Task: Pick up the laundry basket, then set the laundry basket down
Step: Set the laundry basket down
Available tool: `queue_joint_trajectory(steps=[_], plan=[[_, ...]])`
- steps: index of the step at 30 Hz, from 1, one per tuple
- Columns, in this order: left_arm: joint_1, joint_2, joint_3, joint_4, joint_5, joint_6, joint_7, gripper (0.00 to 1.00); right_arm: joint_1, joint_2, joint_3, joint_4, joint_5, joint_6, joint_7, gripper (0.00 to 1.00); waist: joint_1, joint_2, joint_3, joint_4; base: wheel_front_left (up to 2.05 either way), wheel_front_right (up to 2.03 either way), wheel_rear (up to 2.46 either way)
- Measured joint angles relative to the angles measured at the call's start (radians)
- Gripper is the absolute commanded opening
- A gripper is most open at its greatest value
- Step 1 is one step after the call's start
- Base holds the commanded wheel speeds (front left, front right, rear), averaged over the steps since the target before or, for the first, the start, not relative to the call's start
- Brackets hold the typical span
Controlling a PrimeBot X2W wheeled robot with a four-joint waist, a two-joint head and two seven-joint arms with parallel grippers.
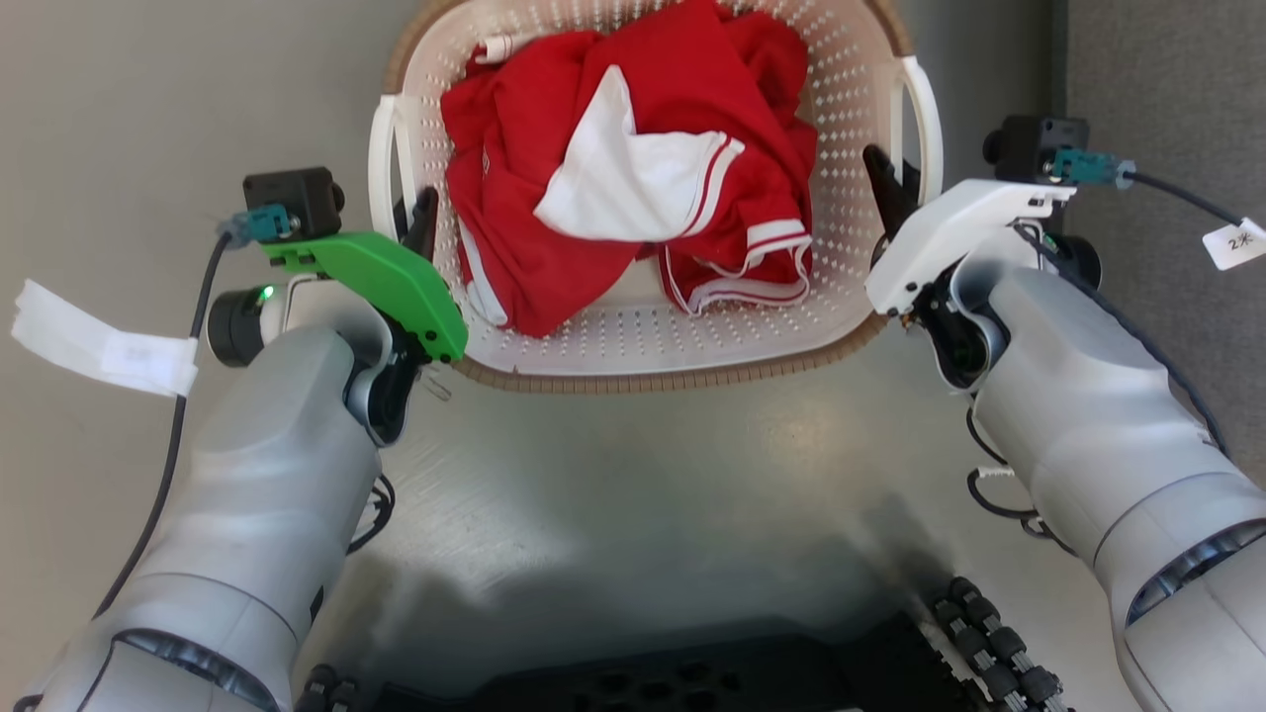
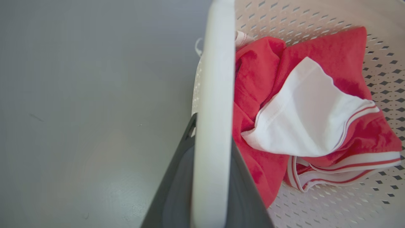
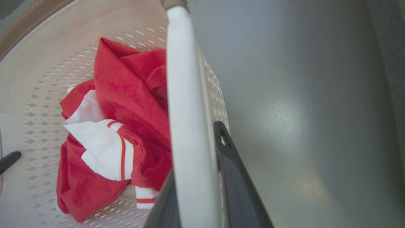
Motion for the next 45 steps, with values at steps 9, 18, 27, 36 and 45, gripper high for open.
queue_joint_trajectory(steps=[9,18,27,36,45], plan=[[-0.03,0.0,-0.006,0.001,0.01,0.0,-0.022,0.0,-0.024,-0.012,-0.039,-0.03,-0.018,0.0,-0.001,0.0,0.0,0.0,0.047,-0.003,0.0,0.0,0.0],[-0.05,0.0,-0.011,0.0,0.029,0.0,-0.038,0.0,-0.034,-0.019,-0.081,-0.059,-0.048,-0.004,-0.001,0.0,-0.0001,0.0,0.065,-0.008,0.0,0.0,0.0],[-0.05,0.0,-0.018,0.003,0.029,-0.001,-0.041,0.0,-0.023,-0.015,-0.108,-0.066,-0.069,-0.011,-0.001,0.0,-0.0001,0.0,0.072,-0.01,0.0,0.0,0.0],[-0.05,0.004,-0.034,0.023,0.027,-0.01,-0.041,1.0,-0.015,-0.018,-0.157,-0.086,-0.086,-0.034,-0.01,1.0,-0.0001,0.0,0.076,-0.014,0.0,0.0,0.0],[-0.05,0.004,-0.039,0.026,0.017,-0.011,-0.041,1.0,-0.015,-0.017,-0.184,-0.09,-0.113,-0.046,-0.01,1.0,-0.0001,0.0,0.074,-0.015,0.0,0.0,0.0]])
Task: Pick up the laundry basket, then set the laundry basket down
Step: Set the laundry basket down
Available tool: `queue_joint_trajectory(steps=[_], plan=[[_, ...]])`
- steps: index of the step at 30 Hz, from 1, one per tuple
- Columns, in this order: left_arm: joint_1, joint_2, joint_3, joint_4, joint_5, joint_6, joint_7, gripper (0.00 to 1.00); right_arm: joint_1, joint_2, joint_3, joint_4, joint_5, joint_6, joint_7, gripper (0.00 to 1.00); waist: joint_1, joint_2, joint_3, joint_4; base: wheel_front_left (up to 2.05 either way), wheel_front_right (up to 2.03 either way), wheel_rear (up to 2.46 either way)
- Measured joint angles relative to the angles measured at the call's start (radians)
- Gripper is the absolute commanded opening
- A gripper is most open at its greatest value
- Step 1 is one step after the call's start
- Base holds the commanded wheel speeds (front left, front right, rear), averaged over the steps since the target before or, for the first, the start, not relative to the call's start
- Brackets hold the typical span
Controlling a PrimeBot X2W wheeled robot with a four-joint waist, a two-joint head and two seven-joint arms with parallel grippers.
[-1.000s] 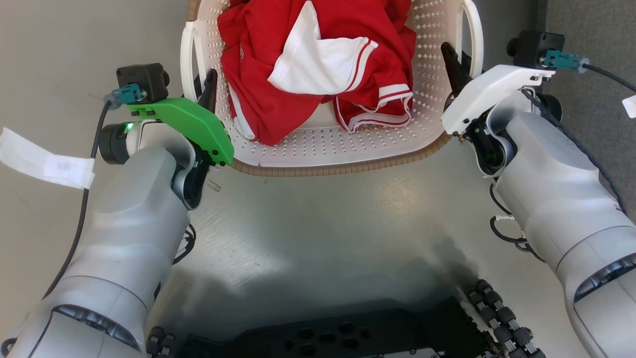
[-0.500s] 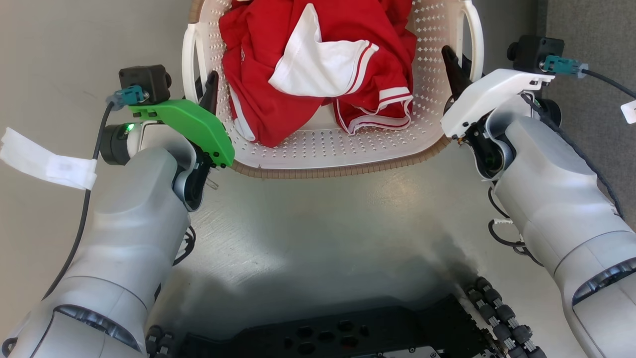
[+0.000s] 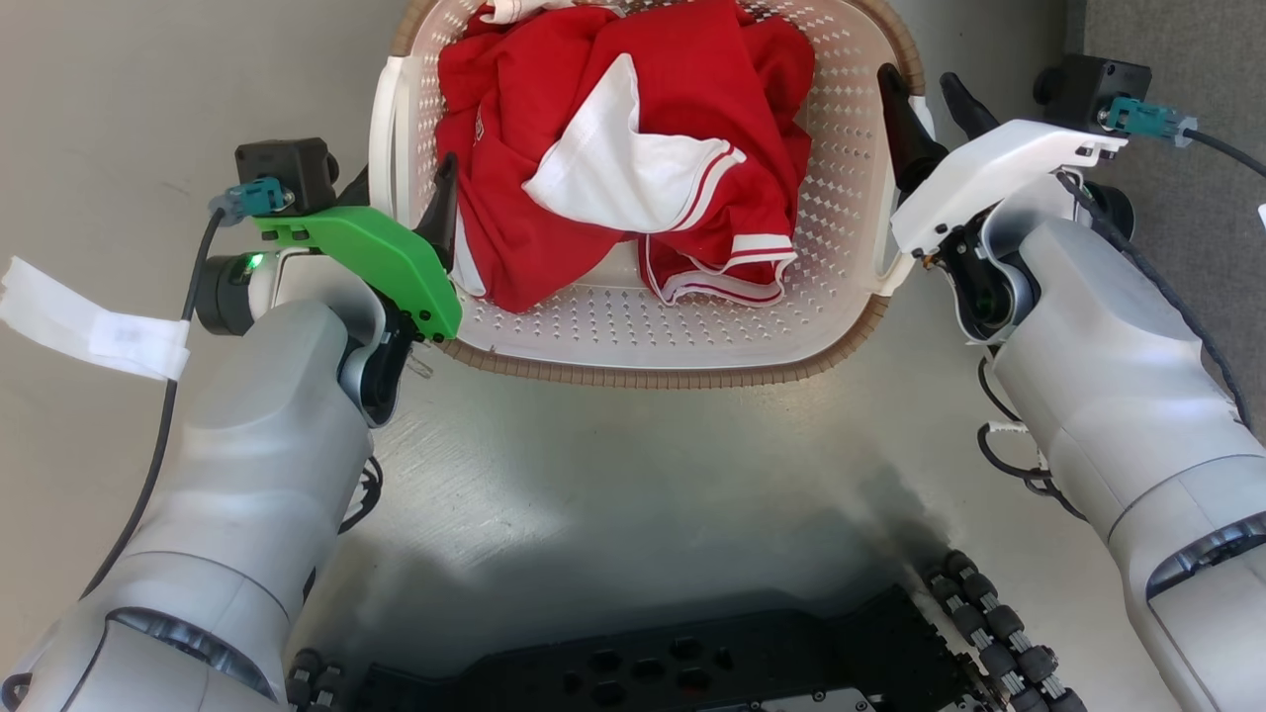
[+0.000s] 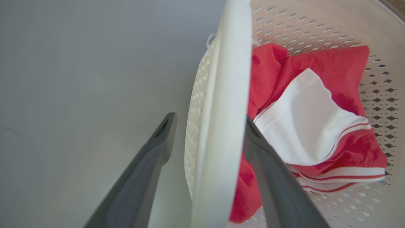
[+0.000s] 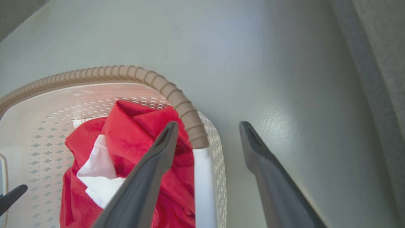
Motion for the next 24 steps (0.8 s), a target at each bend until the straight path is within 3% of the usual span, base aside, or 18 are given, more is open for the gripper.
queue_joint_trajectory(steps=[24], plan=[[0.001,0.0,-0.046,0.046,-0.013,0.0,0.0,1.0,0.015,0.003,-0.046,0.001,-0.048,0.0,0.0,1.0,0.0,0.0,-0.046,0.002,0.0,0.0,0.0]])
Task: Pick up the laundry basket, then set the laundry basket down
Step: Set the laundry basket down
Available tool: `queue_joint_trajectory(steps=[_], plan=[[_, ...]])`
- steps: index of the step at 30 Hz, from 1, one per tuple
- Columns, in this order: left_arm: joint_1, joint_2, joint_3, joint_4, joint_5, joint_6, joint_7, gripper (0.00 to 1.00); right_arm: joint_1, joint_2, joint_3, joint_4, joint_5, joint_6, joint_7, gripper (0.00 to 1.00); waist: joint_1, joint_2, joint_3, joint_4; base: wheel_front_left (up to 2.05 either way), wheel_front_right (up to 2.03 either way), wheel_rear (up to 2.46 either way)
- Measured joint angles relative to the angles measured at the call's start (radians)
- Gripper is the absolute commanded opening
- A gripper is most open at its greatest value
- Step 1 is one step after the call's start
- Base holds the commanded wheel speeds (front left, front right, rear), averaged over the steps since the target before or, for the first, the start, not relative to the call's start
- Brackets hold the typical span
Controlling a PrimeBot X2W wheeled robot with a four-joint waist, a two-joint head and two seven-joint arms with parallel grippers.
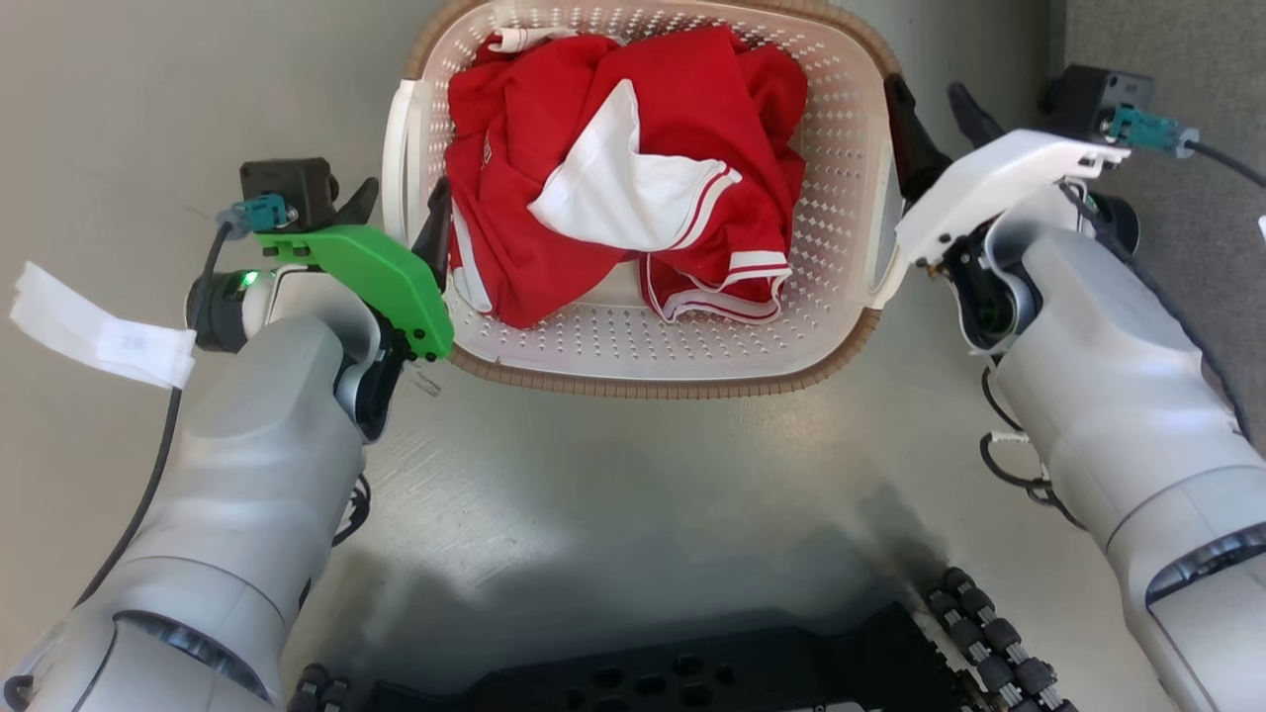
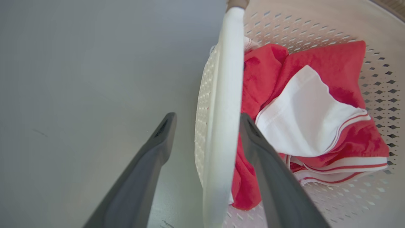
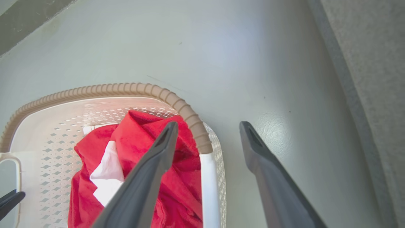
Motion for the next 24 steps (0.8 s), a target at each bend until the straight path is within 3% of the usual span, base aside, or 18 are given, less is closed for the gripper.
queue_joint_trajectory(steps=[11,24], plan=[[0.0,0.005,-0.016,0.015,0.034,0.0,0.0,1.0,0.031,0.001,-0.033,-0.008,-0.029,0.002,0.0,1.0,0.0,0.0,-0.058,-0.003,0.0,0.0,0.0],[0.056,0.032,0.043,-0.07,0.045,0.0,0.0,1.0,0.108,0.0,-0.082,-0.062,-0.069,0.012,0.0,1.0,0.0,0.0,-0.193,-0.004,0.0,0.0,0.0]])
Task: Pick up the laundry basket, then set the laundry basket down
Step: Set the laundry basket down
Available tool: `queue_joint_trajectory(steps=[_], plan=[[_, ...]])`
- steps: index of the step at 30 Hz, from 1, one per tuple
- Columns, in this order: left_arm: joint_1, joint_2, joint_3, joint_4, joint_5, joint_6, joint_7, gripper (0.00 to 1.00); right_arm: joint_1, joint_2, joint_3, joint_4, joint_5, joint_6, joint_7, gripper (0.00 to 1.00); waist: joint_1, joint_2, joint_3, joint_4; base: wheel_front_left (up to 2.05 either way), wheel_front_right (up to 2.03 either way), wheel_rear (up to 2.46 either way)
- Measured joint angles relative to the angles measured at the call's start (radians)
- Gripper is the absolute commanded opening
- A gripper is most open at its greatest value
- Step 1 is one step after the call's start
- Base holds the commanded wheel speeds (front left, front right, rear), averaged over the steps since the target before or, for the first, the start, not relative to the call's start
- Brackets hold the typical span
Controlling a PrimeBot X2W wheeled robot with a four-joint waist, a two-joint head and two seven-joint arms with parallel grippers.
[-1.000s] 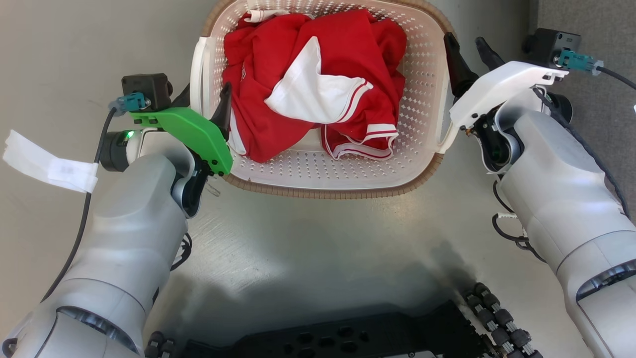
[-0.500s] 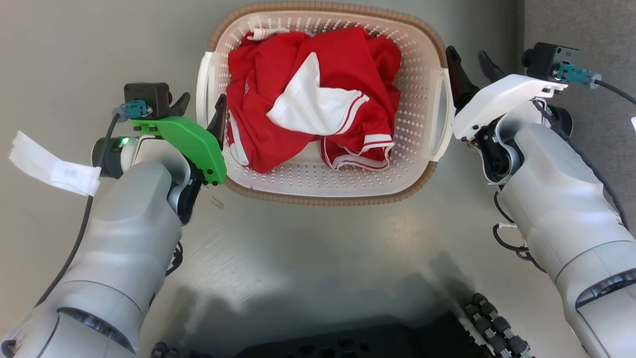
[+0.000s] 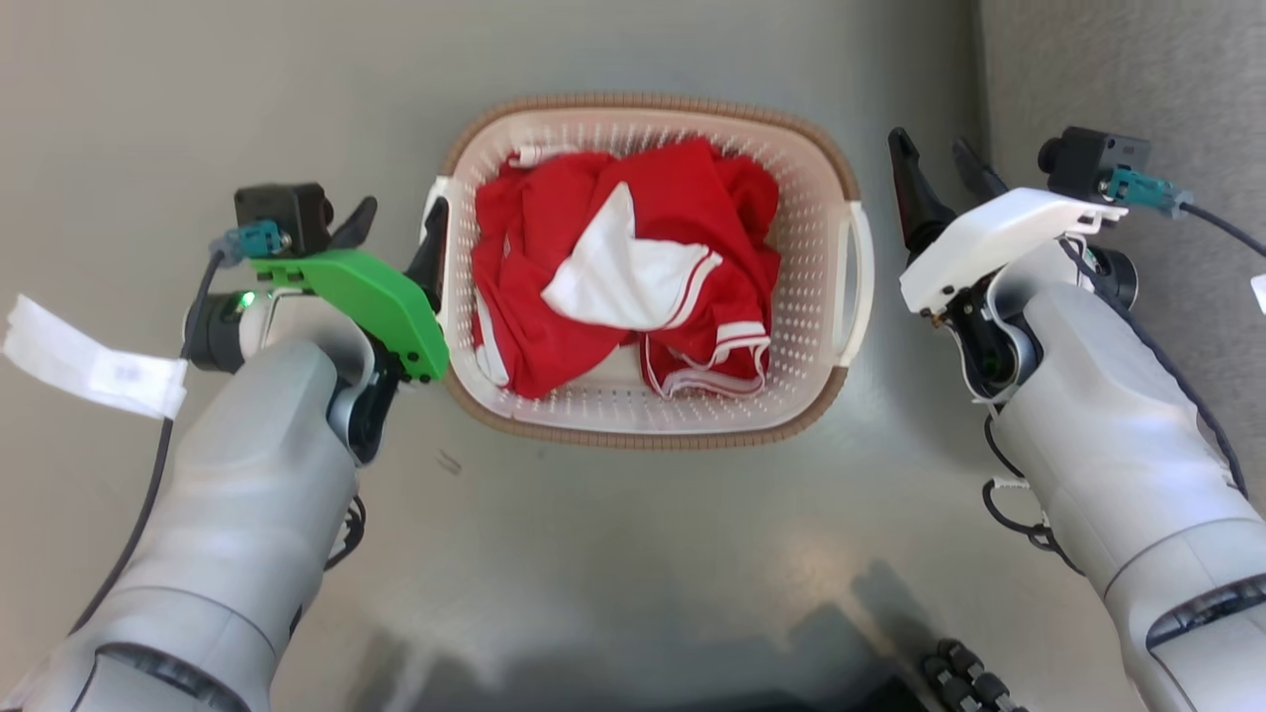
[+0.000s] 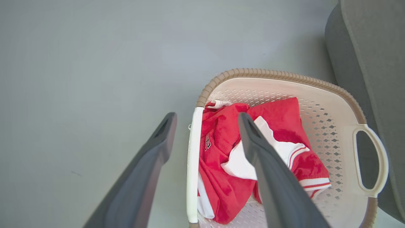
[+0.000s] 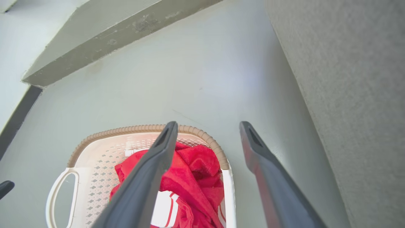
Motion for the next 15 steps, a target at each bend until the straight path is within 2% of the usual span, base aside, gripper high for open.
queue_joint_trajectory(steps=[6,15], plan=[[0.045,0.021,0.018,-0.047,0.023,0.0,0.0,1.0,0.047,-0.008,-0.028,-0.048,-0.027,0.01,0.0,1.0,0.0,0.0,-0.08,0.001,0.0,0.0,0.0],[0.132,0.06,0.099,-0.127,0.053,0.0,0.0,1.0,0.131,-0.004,-0.081,-0.133,-0.042,0.026,0.0,1.0,-0.0001,0.0,-0.207,0.004,0.0,0.0,0.0]])
